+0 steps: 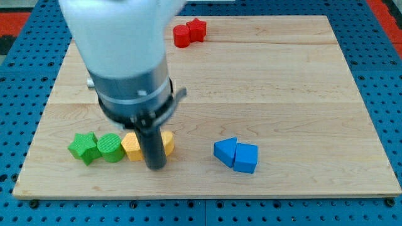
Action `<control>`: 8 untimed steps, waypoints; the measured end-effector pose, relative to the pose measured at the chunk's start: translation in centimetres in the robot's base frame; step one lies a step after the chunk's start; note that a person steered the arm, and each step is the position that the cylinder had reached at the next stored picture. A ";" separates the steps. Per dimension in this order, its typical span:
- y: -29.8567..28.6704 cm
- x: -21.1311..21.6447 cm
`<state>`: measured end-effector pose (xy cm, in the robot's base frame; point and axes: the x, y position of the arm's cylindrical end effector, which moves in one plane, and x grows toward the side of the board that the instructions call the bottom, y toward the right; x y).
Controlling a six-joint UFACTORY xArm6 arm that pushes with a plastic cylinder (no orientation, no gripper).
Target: Move the yellow heart to the center
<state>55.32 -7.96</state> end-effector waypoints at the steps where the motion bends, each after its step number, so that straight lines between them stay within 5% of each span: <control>1: -0.1 -3.0; 3: 2.1 -3.1; 5: -3.2 -12.1; 6: -2.7 -9.0; 8: -1.9 -16.1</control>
